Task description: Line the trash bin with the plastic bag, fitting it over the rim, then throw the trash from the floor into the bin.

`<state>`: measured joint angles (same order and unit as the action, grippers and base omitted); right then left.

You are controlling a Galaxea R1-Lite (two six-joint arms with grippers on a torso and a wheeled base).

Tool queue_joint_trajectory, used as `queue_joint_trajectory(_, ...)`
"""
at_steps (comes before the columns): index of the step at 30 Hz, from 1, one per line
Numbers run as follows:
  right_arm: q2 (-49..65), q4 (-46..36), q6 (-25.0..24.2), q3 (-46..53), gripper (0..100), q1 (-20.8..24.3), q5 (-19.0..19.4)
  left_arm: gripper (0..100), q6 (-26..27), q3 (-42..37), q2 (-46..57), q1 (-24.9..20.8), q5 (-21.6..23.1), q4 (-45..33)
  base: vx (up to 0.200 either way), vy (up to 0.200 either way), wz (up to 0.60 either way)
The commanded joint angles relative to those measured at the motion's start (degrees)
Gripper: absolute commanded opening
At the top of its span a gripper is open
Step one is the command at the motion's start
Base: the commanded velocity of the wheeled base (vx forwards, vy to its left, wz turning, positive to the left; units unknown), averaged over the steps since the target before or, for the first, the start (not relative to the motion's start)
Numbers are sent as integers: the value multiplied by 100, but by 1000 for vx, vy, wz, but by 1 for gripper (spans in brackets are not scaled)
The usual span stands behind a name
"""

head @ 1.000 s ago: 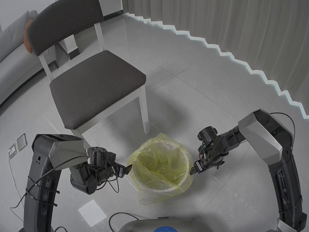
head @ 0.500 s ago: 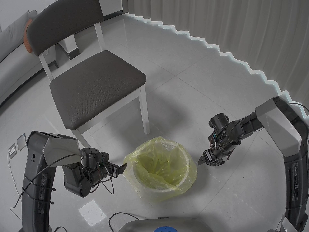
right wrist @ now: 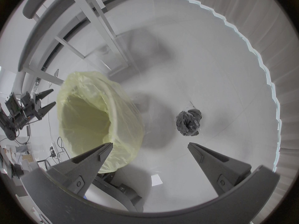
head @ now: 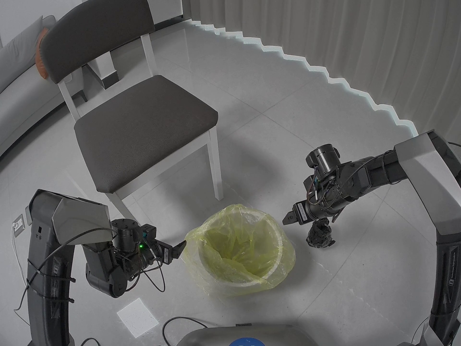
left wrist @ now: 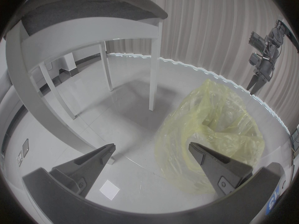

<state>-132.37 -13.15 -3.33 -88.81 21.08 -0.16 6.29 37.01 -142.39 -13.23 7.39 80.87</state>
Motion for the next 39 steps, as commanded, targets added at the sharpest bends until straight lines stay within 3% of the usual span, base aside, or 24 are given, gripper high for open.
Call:
queue_joint_trajectory(1, -61, -3, -1, -189, 100, 107, -2, 100, -5, 157, 53, -57, 0, -10, 0, 0, 0)
queue_joint_trajectory(13, 220, 6, 8, 206, 100, 81, 69, 100, -5, 1748, 44, -505, -9, -757, 0, 0, 0)
queue_joint_trajectory(16, 475, 15, 8, 426, 100, 28, 77, 100, -5, 2856, -88, -848, -27, -1583, 0, 0, 0)
queue_joint_trajectory(20, 659, 23, 8, 663, 100, -34, 86, 100, -5, 3357, -114, -1050, -27, -2128, 0, 0, 0)
queue_joint_trajectory(32, 756, 700, 16, 1322, 100, -192, 156, 100, 74, 4262, -509, -1191, -71, -2937, 0, 0, 0)
queue_joint_trajectory(39, 747, 762, 16, 1410, 100, -280, 156, 100, 74, 4315, -553, -1165, -62, -3113, 0, 0, 0)
